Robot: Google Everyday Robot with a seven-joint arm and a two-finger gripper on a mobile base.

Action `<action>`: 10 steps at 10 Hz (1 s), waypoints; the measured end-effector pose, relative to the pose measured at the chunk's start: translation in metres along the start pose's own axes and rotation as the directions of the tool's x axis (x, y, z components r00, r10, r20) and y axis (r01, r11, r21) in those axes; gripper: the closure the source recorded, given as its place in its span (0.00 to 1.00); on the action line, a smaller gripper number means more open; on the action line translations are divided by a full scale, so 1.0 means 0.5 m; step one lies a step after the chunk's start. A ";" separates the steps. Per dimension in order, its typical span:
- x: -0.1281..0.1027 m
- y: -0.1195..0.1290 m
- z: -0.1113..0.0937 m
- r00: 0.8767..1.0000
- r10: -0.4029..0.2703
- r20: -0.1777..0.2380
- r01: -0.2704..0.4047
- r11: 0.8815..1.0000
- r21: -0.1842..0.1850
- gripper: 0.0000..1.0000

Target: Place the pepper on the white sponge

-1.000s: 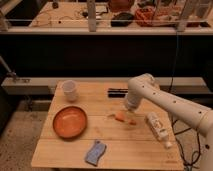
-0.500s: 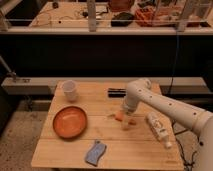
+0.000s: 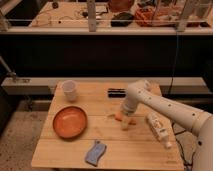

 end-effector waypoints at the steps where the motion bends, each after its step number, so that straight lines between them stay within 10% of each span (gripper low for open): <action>1: 0.003 0.002 0.001 1.000 0.005 0.000 -0.005 1.000 0.000 0.20; 7: 0.006 0.005 0.006 1.000 0.006 0.003 -0.006 1.000 -0.002 0.41; 10: 0.009 0.010 0.007 1.000 0.007 0.003 -0.007 1.000 -0.006 0.32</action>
